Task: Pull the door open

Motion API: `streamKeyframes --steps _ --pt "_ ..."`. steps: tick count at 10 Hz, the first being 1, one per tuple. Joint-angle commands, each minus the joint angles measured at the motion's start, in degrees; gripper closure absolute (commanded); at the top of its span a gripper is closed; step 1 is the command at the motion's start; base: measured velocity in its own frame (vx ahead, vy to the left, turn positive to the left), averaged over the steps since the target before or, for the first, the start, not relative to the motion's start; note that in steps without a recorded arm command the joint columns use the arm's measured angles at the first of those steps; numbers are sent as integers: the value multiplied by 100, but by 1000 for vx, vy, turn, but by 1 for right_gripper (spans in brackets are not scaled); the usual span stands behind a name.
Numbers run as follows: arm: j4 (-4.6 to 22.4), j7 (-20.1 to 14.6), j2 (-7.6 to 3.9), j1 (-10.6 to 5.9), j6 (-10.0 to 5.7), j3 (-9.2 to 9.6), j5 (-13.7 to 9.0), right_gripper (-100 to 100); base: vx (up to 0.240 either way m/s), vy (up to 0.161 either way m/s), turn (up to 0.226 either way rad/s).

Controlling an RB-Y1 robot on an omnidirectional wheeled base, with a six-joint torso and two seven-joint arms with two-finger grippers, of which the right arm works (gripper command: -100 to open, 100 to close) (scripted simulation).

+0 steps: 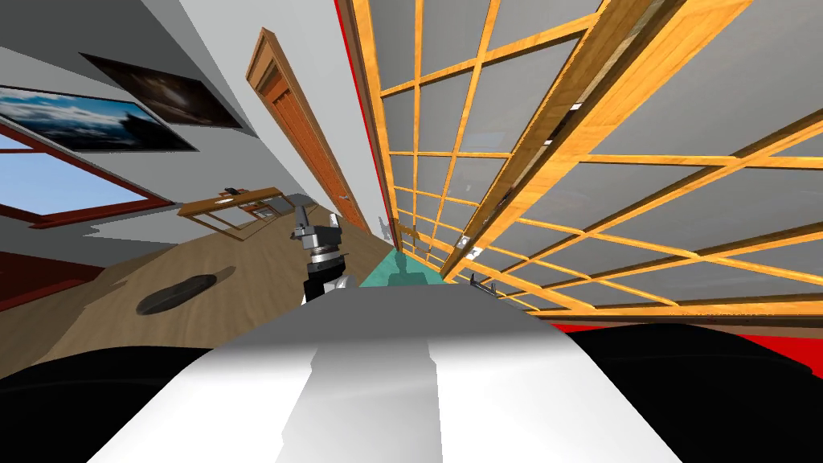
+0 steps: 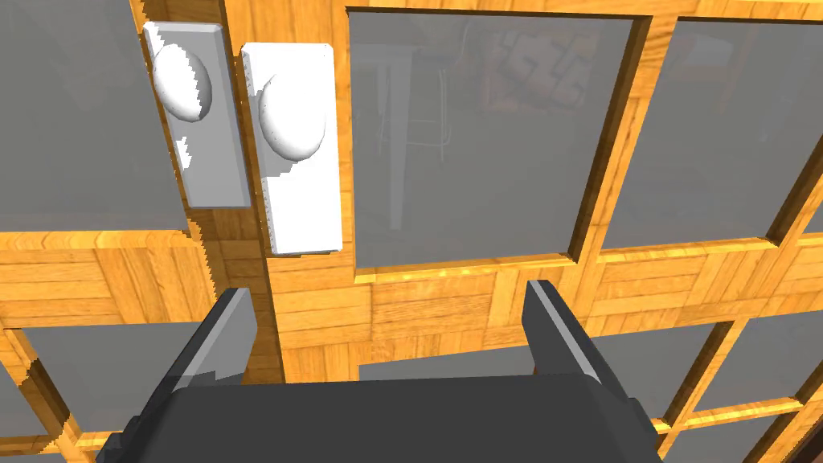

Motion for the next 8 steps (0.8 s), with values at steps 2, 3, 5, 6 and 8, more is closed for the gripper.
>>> streamKeyframes --steps 2,3,5,6,8 --pt "179 -66 -2 117 20 14 -13 -100 -205 -5 -119" --pt "279 -123 -28 195 41 13 -26 -100 -130 -44 -100" --pt "472 -293 -133 185 107 -14 -32 -100 -51 -67 -128" --pt "479 -315 -150 143 116 -21 -27 -100 125 -81 15" --pt "463 -348 -180 25 131 -35 -11 -100 204 -53 65"
